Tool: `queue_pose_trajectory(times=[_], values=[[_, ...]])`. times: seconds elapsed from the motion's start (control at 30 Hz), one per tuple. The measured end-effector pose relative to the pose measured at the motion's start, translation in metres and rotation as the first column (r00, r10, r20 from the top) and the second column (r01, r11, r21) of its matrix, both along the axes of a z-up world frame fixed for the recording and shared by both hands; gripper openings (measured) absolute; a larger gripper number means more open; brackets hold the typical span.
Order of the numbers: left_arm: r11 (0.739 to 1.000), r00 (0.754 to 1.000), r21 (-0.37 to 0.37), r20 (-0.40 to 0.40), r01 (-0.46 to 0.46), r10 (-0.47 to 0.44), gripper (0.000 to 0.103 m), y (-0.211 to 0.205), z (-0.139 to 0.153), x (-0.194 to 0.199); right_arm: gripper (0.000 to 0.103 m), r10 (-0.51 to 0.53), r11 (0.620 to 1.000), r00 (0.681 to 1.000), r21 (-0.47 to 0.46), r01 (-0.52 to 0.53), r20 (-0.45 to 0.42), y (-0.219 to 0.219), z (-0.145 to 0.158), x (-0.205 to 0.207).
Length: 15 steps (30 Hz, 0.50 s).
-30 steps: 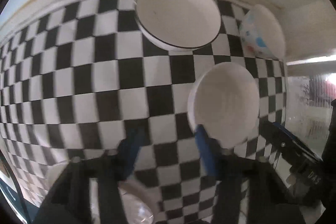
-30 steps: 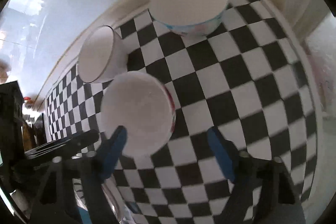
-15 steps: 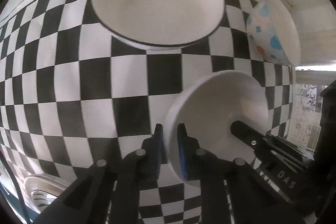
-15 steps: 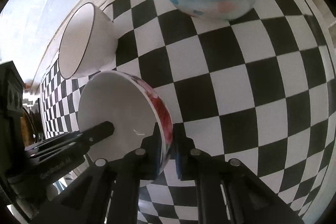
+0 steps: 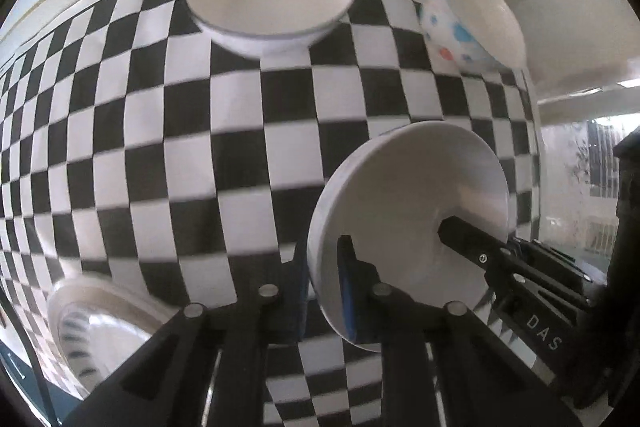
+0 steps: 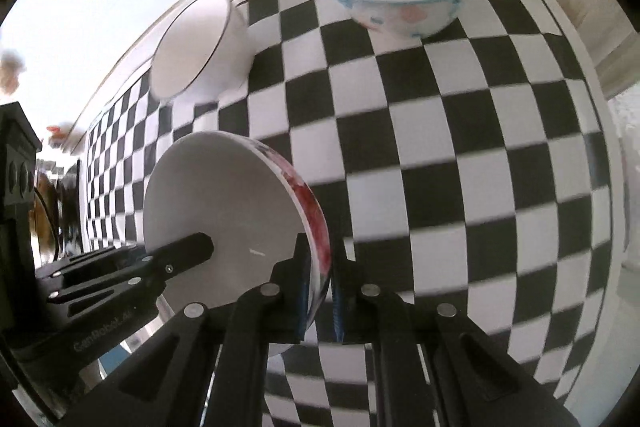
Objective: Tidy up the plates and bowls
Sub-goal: 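Grasp the pink-floral bowl rim with the left tool while the right tool grips its rim, then lift the pink-floral bowl with both tools and carry it toward the plain white bowl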
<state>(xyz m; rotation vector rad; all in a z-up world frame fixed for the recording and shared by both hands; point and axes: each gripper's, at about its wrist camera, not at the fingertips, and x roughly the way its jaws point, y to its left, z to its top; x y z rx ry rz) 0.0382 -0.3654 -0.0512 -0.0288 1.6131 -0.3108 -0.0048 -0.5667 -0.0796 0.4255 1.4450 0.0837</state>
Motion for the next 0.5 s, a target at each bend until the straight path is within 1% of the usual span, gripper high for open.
queue_pose_trajectory(times=[0.13,0.23,0.4,0.5], values=[[1.000,1.000,-0.004,-0.004,0.018,-0.018,0.011,0.006,0.009,-0.029,0.011,0.042,0.999,0.999,-0.006,-0.042,-0.004,0.009,0.008,-0.032],[1.000,1.000,-0.002,-0.019,0.024,-0.024,0.011,0.009,0.008,-0.050,0.011,0.058,0.998,0.998,0.000,-0.058,-0.018,0.013,0.008,-0.055],[0.999,0.998,0.021,-0.052,0.035,-0.034,0.011,0.007,-0.006,-0.078,0.011,0.046,0.999,0.999,-0.002,-0.046,-0.030,0.015,0.001,-0.082],[0.999,0.997,0.019,-0.071,0.040,-0.039,0.011,0.006,-0.015,-0.089,0.011,0.037,0.999,0.999,-0.009,-0.037,-0.034,0.012,-0.003,-0.089]])
